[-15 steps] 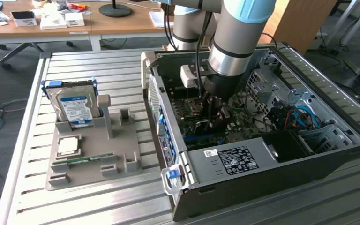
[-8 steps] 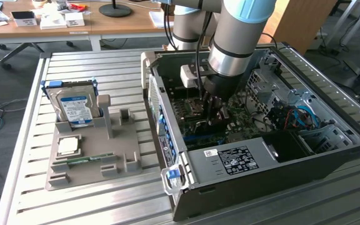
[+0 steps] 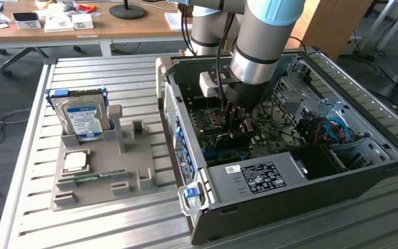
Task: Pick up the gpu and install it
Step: 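Insert the gpu into the slot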
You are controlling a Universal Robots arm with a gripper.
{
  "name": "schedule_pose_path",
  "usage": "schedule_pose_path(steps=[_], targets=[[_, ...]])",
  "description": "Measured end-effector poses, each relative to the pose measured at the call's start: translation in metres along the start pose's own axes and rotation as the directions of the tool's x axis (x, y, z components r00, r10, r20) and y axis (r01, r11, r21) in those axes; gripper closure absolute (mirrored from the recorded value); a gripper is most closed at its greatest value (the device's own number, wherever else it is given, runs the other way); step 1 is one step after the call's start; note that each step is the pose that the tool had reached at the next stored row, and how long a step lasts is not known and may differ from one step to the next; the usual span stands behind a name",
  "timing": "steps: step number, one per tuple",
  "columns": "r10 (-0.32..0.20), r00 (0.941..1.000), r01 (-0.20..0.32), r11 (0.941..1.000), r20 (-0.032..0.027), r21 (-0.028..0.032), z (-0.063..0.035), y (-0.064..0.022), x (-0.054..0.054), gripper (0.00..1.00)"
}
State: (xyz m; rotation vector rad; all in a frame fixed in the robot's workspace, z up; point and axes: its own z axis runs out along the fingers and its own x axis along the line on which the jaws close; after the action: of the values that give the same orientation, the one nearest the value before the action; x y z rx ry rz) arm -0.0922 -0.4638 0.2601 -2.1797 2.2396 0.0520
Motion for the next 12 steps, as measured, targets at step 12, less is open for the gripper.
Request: schedule_pose_path(steps=[12], targets=[[0.004, 1.0, -0.004, 1.0, 0.0, 0.0, 0.0, 0.0, 0.0, 0.74]])
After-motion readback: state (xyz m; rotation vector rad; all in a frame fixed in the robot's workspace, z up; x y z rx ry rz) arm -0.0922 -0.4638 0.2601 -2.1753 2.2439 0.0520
